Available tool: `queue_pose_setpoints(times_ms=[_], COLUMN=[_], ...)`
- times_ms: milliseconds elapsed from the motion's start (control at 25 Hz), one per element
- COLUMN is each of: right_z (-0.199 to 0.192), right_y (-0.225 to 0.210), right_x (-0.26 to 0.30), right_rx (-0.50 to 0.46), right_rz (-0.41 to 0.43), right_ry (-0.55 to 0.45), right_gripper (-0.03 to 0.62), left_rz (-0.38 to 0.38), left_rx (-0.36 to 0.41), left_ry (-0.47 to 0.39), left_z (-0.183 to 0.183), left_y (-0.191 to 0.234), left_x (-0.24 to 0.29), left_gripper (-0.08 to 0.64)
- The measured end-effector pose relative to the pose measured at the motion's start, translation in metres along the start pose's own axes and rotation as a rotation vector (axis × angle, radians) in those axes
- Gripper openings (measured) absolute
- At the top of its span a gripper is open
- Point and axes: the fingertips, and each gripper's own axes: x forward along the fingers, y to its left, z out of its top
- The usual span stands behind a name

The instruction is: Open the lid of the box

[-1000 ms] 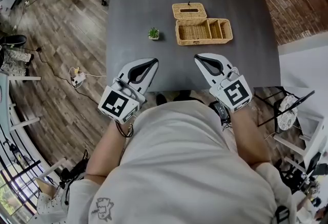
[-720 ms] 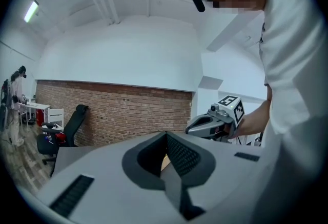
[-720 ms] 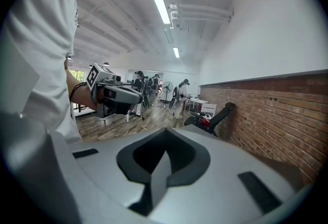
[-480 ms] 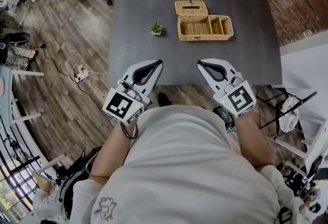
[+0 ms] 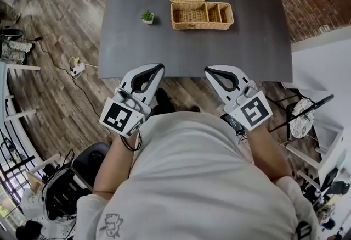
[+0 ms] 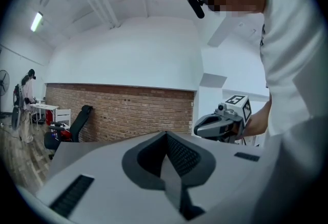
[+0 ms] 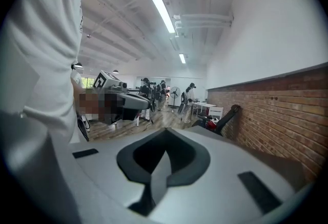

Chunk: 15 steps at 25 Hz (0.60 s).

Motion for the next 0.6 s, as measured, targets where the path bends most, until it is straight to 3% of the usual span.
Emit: queue_pose_setpoints(times_ms=[160, 600], right_z=[0.001, -0.012], right_y=[0.005, 0.043], right_x=[-0.034, -0.087], right_rx=[0.015, 0.031], right_rz=[-0.034, 0.01], right_ry=[-0.036, -0.044], right_gripper=[0.005, 0.005], left_rz=[0.023, 0.052], left_rx=[0.015, 0.005], left_ry=[-0.017, -0.037], left_z=[0.006, 0.001], left_y=[-0.032, -0.098], left_x=[-0.003, -0.014], left_gripper=[0.011, 0.011])
